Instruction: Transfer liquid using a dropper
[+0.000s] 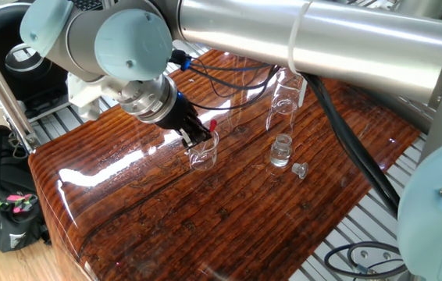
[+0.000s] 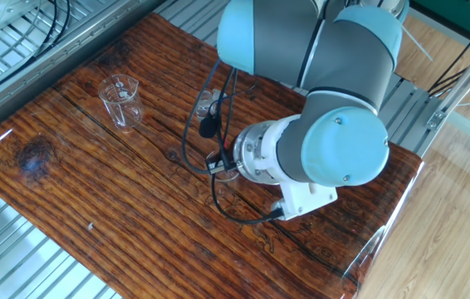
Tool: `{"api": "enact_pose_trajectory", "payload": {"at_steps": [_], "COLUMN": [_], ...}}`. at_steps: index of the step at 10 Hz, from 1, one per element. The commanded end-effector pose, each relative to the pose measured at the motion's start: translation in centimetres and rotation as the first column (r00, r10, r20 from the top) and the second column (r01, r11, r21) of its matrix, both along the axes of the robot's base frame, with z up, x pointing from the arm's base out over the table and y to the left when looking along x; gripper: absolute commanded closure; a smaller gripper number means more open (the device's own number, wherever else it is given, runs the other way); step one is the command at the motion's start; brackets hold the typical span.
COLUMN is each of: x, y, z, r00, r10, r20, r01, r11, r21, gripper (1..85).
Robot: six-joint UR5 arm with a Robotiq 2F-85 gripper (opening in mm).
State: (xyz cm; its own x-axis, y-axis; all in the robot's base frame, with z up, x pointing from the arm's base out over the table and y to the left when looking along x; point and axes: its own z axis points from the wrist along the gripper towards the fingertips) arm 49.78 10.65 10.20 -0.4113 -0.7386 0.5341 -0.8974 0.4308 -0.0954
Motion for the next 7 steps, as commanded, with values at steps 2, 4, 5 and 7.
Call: {"api": "enact_pose_trajectory", "payload": {"at_steps": [2,4,5,7], "x": [0.21,0.33,0.34,0.51], "y": [0.34,0.21,0.13,0.28], "z": [-0.27,-0.22,-0.20,-0.40], "r00": [1.000,1.000,1.000,1.000], "r10": [0.003,0.013,0.016,0.019], "r20": [0.004,0.003,0.002,0.005], "r01": [-0.003,-0.013,-0.016,-0.020], "r11": [1.000,1.000,1.000,1.000], "r21": [0.018,0.015,0.012,0.020], "gripper": [83.7,83.7,82.3,75.0]}}
